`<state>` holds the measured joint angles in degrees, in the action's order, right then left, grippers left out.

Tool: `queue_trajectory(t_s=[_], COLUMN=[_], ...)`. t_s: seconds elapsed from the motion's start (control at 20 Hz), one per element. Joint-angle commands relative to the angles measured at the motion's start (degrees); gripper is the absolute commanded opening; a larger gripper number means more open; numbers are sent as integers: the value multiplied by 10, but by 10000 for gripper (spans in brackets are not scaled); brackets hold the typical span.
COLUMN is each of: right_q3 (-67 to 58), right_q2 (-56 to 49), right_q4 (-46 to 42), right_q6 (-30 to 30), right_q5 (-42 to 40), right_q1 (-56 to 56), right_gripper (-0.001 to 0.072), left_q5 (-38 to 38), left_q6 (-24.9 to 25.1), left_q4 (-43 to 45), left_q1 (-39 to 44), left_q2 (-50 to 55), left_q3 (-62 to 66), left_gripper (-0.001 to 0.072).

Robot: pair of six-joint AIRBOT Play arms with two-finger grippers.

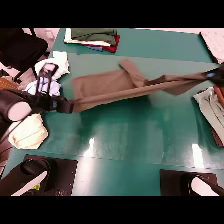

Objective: Fold the shirts.

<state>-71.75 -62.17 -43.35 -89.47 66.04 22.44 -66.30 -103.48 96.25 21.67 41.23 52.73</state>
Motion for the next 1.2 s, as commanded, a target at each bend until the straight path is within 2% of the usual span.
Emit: queue_trajectory(t_s=[0.0,0.15,0.3,0.45,0.65,0.75,0.85,0.9,1.0,1.1,1.15], right_q3=[-33,-73,-145,-258,-458,-527,-514,-478,-376,-278,-239], right_q2=[100,161,206,223,152,90,39,21,-11,-52,-74], right_q4=[0,-1,-2,-2,-1,4,53,80,80,-9,-68], right_q6=[-21,-35,-46,-46,-49,-51,-56,-56,-46,-37,-37], right_q5=[37,70,89,69,20,18,26,31,34,22,5], right_q1=[51,30,30,30,30,30,28,19,-47,-139,-180], right_gripper=[26,25,26,25,25,25,25,26,26,26,26], left_q5=[-38,-50,-85,-97,-7,-21,-63,-93,-147,-150,-120], left_q6=[22,64,80,79,80,84,129,159,202,210,210], left_q4=[23,-14,-78,-104,-108,-63,-56,-55,-32,-14,-14], left_q1=[-1,0,0,-1,-1,-1,-1,-1,-1,-1,-1], left_q2=[-1,-1,-1,-1,0,28,81,116,184,233,247], left_q3=[101,225,369,511,585,585,585,585,577,515,461], left_gripper=[26,26,26,26,25,26,26,26,26,26,26])
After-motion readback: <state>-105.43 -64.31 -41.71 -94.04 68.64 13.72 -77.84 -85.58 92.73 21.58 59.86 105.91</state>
